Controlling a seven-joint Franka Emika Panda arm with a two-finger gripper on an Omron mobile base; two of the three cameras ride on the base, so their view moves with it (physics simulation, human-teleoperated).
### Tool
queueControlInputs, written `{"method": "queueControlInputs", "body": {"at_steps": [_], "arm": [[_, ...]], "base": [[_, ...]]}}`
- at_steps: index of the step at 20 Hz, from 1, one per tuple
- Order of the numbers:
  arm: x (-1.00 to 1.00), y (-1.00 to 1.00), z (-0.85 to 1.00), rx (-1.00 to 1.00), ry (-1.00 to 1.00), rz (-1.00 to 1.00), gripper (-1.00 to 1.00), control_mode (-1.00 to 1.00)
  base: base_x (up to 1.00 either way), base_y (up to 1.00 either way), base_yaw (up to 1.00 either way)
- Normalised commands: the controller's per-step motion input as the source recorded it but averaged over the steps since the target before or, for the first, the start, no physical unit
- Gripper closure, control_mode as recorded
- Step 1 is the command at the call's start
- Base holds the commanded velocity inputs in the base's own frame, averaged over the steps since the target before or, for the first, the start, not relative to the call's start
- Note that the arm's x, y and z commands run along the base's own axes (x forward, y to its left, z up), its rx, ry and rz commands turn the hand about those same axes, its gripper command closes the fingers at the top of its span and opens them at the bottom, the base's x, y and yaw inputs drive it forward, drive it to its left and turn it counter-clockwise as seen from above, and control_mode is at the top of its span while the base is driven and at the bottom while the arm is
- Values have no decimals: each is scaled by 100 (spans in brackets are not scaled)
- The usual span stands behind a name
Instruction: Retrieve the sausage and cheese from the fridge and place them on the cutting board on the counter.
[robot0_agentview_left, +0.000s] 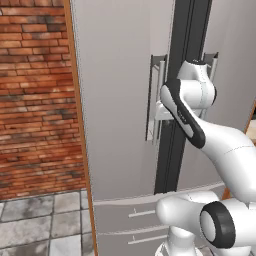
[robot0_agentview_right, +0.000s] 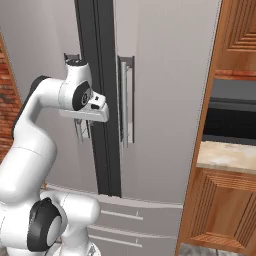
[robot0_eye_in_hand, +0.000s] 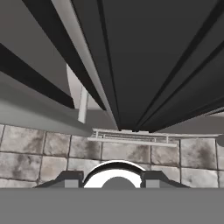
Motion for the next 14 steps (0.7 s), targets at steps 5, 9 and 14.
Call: {"method": "queueControlInputs", "body": {"at_steps": [5, 9, 14], "arm": [[0, 0, 0, 0, 0, 0, -100, 100], [0, 0, 0, 0, 0, 0, -100, 100], [0, 0, 0, 0, 0, 0, -100, 100]], "base": [[-1, 0, 0], [-16, -11, 0], [-27, -17, 0]]}}
